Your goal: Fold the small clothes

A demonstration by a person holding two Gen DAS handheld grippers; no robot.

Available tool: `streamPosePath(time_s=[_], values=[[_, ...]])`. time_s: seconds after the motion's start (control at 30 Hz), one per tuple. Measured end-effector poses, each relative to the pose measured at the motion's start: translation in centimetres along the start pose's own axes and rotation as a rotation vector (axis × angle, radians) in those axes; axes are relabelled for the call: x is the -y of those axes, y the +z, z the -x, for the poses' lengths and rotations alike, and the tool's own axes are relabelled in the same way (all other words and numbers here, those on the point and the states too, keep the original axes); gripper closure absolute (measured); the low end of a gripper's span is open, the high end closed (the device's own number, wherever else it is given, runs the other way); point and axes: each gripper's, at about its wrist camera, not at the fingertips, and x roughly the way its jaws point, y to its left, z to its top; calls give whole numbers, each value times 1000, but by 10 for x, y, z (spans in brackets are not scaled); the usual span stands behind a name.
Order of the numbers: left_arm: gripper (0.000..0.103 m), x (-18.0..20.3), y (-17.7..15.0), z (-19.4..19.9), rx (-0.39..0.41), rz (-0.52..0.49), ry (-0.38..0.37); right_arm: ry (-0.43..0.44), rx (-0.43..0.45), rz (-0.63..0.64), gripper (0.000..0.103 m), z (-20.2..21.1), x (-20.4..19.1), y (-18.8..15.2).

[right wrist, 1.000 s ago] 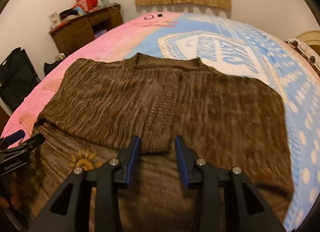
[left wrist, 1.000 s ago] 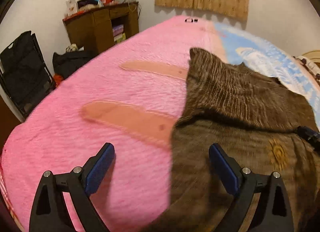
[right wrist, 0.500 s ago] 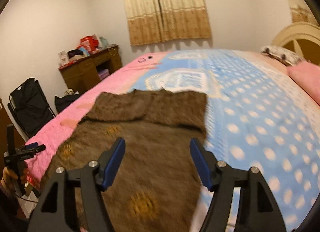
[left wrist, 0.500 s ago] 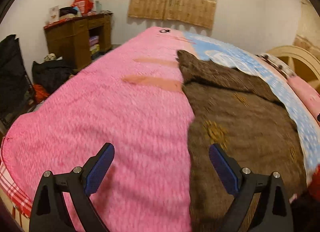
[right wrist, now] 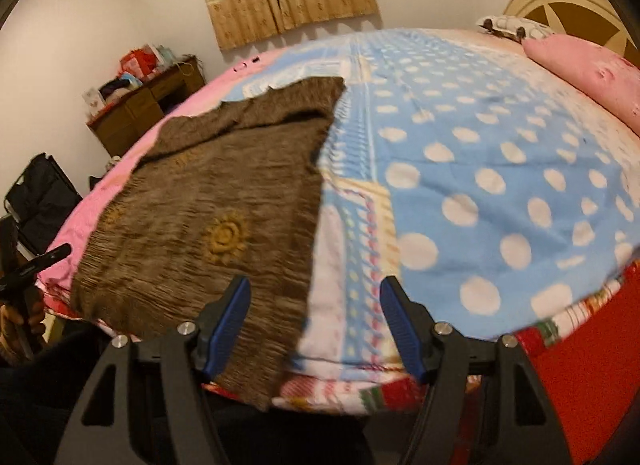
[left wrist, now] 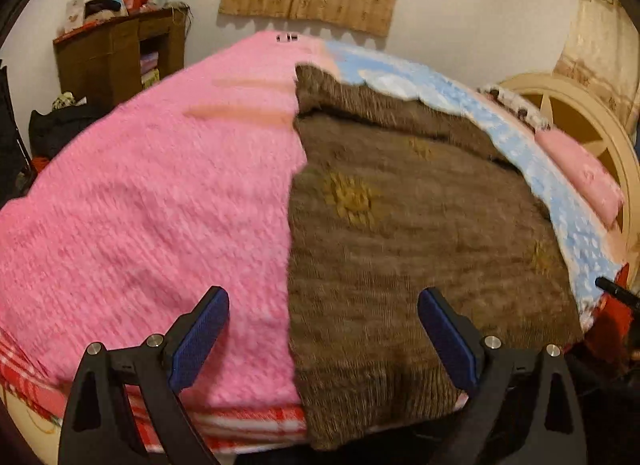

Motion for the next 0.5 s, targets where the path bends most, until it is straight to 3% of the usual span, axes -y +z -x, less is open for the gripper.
streamPosePath(time_s=[0.07,0.33,0.5], values=[[7,3,-10,-8,-47,-8,24,41,-12,-32,33,-4,4,-4],[7,18,-43,-3,-42,-125,74,81,-139,-73,33,-35,1,-27],[7,9,-40,1,-46,-48,-1,68,-168,-15,32,-40,-15,-35]])
